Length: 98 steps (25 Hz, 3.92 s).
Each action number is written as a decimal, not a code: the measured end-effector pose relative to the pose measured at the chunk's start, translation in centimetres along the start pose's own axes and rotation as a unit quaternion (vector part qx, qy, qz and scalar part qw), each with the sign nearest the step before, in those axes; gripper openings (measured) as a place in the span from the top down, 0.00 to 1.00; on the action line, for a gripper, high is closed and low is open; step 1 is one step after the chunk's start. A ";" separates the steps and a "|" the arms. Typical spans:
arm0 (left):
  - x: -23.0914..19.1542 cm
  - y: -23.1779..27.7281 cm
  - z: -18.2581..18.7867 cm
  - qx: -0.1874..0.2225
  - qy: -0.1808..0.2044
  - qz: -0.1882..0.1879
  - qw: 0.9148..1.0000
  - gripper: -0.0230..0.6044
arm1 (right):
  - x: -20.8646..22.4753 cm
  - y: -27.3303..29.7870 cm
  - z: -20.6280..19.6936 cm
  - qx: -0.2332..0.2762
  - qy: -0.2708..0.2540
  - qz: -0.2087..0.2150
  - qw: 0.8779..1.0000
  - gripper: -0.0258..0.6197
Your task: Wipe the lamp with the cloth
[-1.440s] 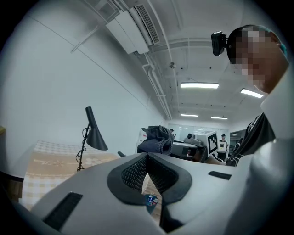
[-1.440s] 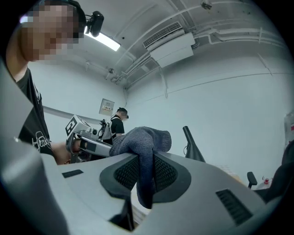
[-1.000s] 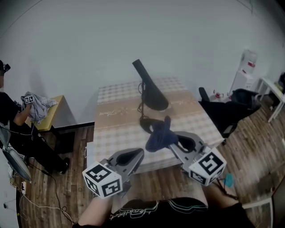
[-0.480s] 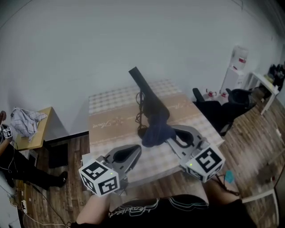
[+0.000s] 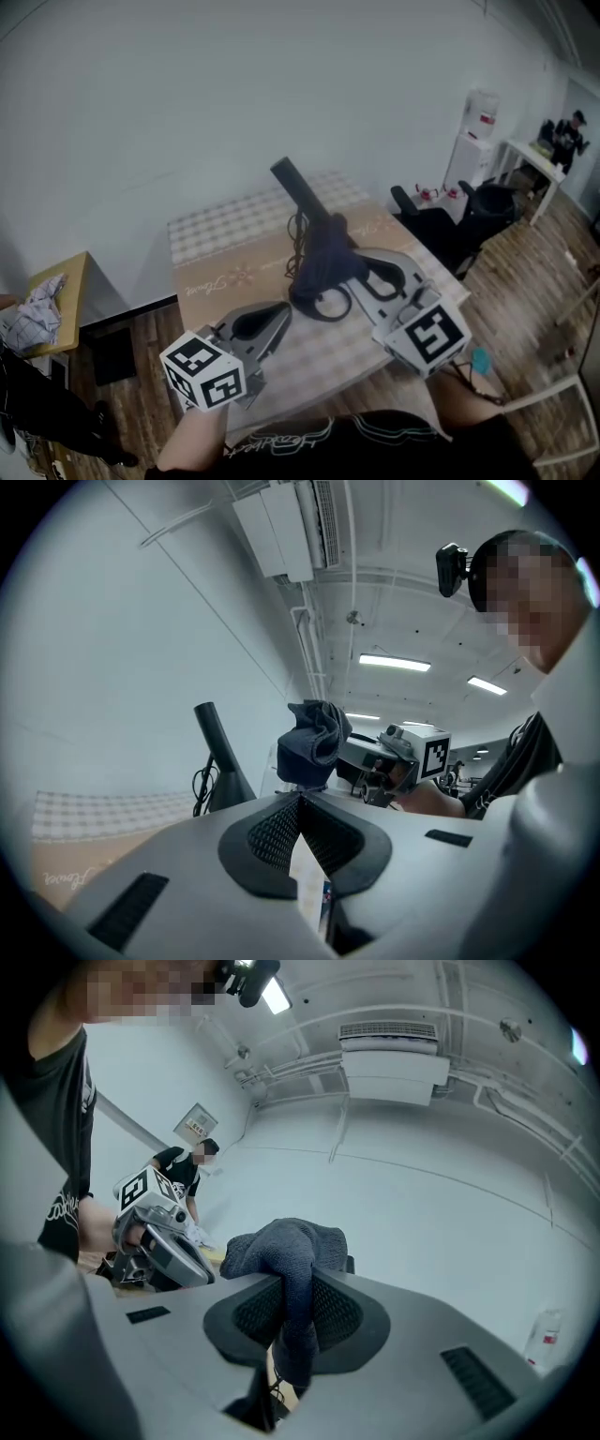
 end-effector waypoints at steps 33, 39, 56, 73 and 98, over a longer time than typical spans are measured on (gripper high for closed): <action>-10.1 -1.1 2.0 -0.006 -0.020 -0.057 0.998 0.97 | 4.8 17.2 3.9 -0.100 -0.314 -0.135 0.934 0.87; -11.1 -1.2 1.7 -0.010 -0.026 -0.057 0.998 0.97 | 5.6 18.8 2.6 -0.123 -0.344 -0.141 0.920 0.87; -12.3 -1.4 0.6 -0.011 -0.040 -0.056 0.998 0.97 | 4.7 19.9 -2.0 -0.177 -0.337 -0.132 0.915 0.87; -11.7 -1.3 -0.5 -0.021 -0.049 -0.060 0.997 0.97 | 3.3 18.8 -5.9 -0.211 -0.320 -0.110 0.917 0.87; -10.3 -1.7 -1.6 -0.037 -0.058 -0.064 0.996 0.97 | 0.2 15.9 -10.5 -0.261 -0.275 -0.085 0.921 0.87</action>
Point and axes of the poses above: the fingertips, and each gripper's own axes: y forward along the fingers, x to its right, z out of its top, the point moved 3 cm from there along -y, backward along the fingers, and after that the axes turned 9 degrees about -y, right-handed, at the moved point
